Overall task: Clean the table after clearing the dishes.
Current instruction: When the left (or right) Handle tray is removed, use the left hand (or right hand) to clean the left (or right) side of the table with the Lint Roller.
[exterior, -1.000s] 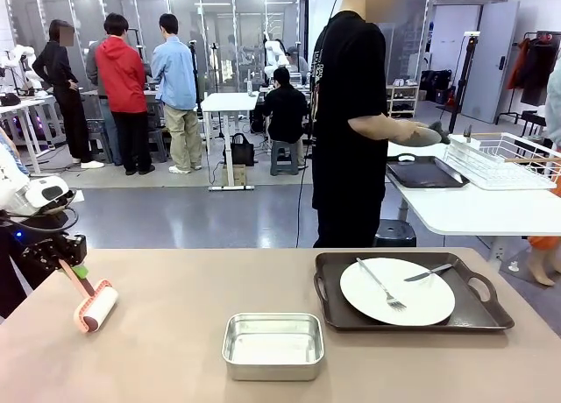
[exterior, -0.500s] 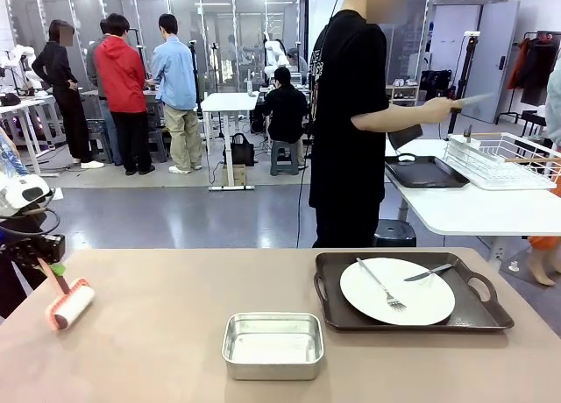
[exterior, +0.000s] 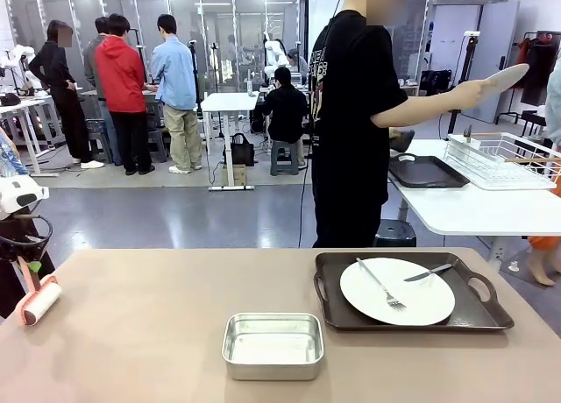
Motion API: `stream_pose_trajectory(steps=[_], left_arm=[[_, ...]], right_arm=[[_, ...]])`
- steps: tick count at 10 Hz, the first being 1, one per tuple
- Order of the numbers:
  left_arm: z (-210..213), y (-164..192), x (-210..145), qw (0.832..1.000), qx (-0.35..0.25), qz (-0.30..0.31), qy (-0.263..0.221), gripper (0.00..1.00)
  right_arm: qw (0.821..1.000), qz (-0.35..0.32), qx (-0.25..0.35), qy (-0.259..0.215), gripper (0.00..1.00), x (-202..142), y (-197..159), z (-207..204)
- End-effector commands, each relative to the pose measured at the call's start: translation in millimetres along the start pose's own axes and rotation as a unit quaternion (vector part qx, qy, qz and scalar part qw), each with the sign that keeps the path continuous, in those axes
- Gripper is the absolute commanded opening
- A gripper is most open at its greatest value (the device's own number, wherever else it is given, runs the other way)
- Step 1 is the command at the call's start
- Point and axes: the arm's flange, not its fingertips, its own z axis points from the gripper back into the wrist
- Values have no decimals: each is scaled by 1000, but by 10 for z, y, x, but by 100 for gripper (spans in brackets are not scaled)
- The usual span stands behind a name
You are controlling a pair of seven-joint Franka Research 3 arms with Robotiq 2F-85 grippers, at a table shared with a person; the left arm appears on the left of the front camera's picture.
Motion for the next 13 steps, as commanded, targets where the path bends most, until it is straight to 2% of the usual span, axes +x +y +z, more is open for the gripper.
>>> stream_pose_trajectory(steps=[1, 2, 6, 8, 13], left_arm=[[114, 22, 19, 1000, 2, 17, -6, 21], [385, 99, 37, 999, -23, 21, -10, 21], [1443, 210, 50, 997, -51, 5, -59, 21], [1613, 174, 74, 995, -45, 5, -83, 21], [1679, 152, 53, 996, -30, 10, -82, 21]], right_arm=[[1000, 2, 2, -1, 100, -11, 34, 1], [1000, 2, 2, -1, 100, -11, 34, 1], [1000, 2, 2, -1, 100, -11, 34, 1], [1000, 2, 2, -1, 100, -11, 34, 1], [1000, 2, 2, -1, 100, -11, 34, 1]])
